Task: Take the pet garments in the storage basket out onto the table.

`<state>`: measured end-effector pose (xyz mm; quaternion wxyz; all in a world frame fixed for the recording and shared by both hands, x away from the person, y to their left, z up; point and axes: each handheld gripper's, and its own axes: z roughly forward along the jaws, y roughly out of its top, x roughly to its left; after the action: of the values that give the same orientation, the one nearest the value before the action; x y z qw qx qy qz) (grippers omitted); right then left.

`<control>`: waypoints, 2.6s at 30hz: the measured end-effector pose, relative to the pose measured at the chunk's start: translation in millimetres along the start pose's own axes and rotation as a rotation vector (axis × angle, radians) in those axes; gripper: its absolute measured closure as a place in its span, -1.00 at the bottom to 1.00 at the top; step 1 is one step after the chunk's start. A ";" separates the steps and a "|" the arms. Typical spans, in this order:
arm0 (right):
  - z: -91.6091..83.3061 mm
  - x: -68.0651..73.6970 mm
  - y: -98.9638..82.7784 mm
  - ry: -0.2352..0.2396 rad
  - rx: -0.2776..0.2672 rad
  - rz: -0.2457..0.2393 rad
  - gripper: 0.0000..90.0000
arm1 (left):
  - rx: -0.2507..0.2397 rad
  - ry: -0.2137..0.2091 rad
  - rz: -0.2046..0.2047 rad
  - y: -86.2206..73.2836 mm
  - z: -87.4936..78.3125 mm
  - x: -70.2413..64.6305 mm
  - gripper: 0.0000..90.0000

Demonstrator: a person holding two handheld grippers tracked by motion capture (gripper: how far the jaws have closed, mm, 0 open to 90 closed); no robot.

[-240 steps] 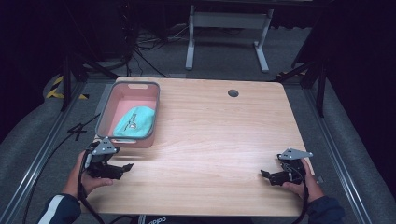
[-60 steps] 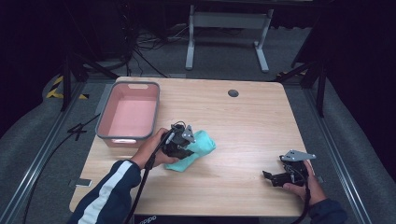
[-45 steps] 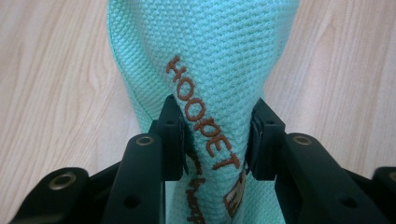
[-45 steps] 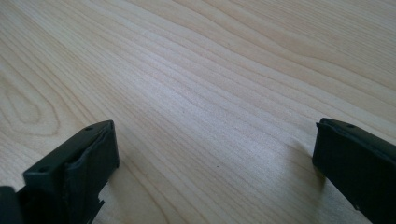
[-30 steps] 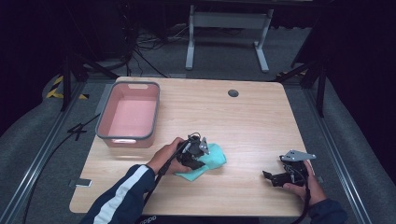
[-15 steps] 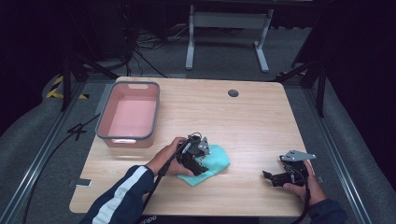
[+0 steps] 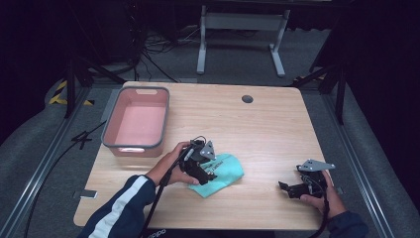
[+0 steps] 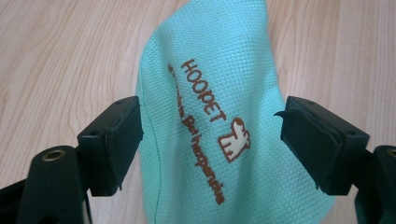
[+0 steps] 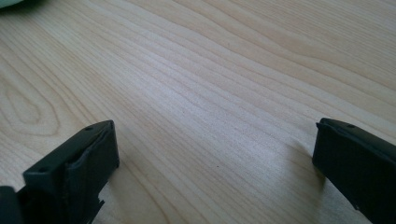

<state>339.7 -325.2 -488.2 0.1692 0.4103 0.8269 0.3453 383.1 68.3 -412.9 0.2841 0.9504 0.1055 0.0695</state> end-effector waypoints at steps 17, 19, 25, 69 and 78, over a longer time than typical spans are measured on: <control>0.0 0.0 0.0 0.000 0.000 0.000 -0.98 | 0.005 0.076 -0.001 -23.2 -31.9 2.1 -0.54; 0.0 0.0 0.0 0.000 0.000 0.000 -0.98 | 0.005 0.085 0.001 -26.7 -34.9 2.1 -0.53; 0.0 0.0 -0.1 -0.001 0.000 0.000 -0.98 | 0.012 0.109 -0.003 -40.7 -44.3 0.0 -0.53; 0.0 0.1 0.0 0.000 -0.001 0.002 -0.99 | 0.063 0.256 -0.125 -156.0 -73.0 -10.9 -0.57; -0.1 0.3 0.1 0.002 -0.002 0.006 -0.99 | 0.040 0.278 -0.225 -190.9 -73.2 -8.9 -0.58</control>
<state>339.5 -325.0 -488.1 0.1679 0.4122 0.8255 0.3470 329.7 260.5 -458.8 0.2536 0.9194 0.2507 0.1661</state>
